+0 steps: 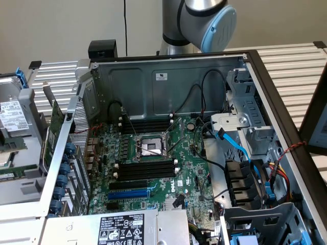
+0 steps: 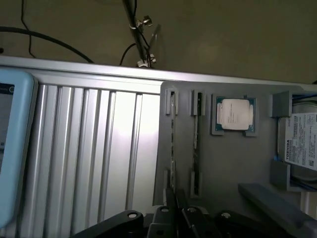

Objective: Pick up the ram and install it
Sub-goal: 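Pick up the ram and move it above insertion slot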

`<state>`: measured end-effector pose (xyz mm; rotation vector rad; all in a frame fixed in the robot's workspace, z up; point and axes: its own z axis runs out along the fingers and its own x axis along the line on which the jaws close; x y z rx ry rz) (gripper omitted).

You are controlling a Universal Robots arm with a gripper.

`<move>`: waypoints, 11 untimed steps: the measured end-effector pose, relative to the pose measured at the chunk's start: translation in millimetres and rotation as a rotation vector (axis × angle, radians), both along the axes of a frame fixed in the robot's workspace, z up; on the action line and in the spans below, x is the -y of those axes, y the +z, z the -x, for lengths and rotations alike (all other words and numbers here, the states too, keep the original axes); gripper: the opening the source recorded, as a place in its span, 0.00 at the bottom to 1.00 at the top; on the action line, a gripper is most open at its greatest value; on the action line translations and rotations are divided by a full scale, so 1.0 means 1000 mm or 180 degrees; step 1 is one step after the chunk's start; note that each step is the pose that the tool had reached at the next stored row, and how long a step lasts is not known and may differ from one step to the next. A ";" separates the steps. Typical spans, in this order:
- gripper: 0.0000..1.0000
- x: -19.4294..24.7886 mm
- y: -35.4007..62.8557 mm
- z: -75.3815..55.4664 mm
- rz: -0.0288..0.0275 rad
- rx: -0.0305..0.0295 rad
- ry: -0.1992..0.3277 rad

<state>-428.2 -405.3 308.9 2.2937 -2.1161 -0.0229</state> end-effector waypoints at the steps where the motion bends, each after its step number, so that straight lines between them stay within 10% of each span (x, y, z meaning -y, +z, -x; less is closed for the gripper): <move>1: 0.13 0.0001 0.0042 -0.002 0.0000 0.0000 0.0000; 11: 0.13 0.0006 0.0500 -0.033 0.0000 -0.0004 0.0000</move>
